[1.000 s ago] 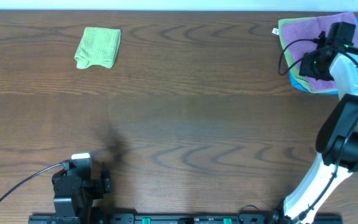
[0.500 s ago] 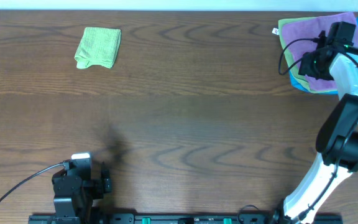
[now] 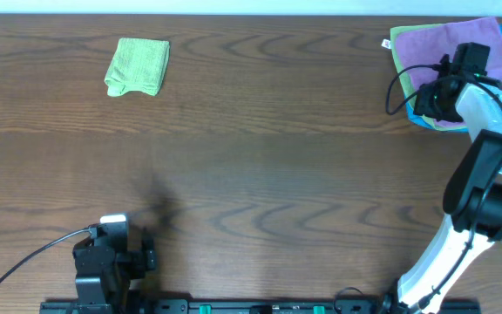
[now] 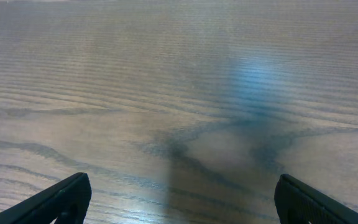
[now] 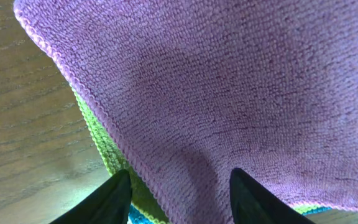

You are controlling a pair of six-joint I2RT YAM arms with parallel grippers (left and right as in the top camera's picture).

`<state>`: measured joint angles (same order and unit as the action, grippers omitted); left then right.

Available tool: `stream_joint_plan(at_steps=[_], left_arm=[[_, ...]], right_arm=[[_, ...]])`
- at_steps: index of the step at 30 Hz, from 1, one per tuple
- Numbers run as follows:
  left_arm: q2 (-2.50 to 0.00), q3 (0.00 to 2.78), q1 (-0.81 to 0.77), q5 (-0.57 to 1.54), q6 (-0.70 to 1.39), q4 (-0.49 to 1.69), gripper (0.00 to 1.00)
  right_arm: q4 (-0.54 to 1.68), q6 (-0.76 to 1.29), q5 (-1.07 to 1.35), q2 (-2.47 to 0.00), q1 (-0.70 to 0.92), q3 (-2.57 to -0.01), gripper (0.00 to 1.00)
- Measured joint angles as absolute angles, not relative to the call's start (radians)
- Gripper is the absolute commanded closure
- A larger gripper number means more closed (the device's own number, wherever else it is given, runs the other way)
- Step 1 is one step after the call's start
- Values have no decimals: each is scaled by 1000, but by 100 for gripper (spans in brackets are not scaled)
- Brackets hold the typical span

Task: Fold the cloth
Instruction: 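Lower the right gripper and pinch the purple cloth's near edge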

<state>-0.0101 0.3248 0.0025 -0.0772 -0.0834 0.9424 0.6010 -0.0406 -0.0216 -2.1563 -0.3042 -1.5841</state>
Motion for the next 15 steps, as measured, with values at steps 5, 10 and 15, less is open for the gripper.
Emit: stream_joint_plan(at_steps=[5,10,15], left_arm=[[-10,325,2,-77,-83,942,5],[-10,325,2,-77,-83,942,5],[-10,325,2,-77,-83,942,5]], right_arm=[[581,-45,-21,-2156,-305,-1565,71],[570,-49,-19,-2156,-306,-1562,98],[569,-48,-19,-2156,-306,-1562,99]])
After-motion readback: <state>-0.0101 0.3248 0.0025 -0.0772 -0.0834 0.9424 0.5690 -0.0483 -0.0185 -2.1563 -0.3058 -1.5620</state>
